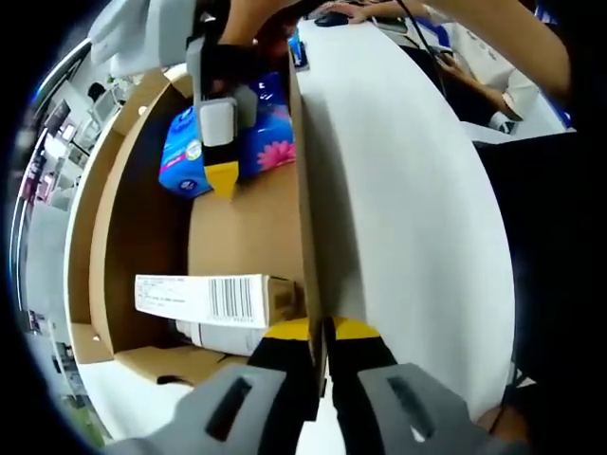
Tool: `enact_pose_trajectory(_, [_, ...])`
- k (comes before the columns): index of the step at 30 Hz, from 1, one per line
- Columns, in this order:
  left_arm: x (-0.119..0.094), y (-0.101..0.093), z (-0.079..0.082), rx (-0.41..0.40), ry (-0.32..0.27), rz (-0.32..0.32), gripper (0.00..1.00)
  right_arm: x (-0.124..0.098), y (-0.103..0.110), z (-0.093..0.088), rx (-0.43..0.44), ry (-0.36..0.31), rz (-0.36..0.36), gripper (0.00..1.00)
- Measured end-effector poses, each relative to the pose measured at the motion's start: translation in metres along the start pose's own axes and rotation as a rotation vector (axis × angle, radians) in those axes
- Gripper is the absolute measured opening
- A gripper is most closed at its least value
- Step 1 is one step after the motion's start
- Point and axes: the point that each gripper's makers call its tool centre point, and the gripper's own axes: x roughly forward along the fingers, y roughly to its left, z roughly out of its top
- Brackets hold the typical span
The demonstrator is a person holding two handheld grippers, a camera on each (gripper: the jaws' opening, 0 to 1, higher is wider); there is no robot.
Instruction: Operate the shoe box by opening the lid, removing the specified soft item, and placing it in the target area until the item is outside and the box remains undamaged.
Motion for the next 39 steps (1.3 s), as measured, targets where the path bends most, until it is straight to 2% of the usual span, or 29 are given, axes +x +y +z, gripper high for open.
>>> enact_pose_trajectory(25, [0.002,0.004,-0.001,0.005,-0.003,-0.004,0.04,-0.015,-0.003,0.008,-0.026,-0.044,0.006,0.72])
enact_pose_trajectory(31, [0.001,0.002,-0.001,0.005,-0.004,-0.005,0.04,-0.032,0.000,0.015,-0.037,-0.082,0.003,0.72])
enact_pose_trajectory(39, [0.001,0.000,0.000,0.004,-0.008,-0.008,0.04,-0.043,0.000,0.025,-0.068,-0.117,0.000,0.71])
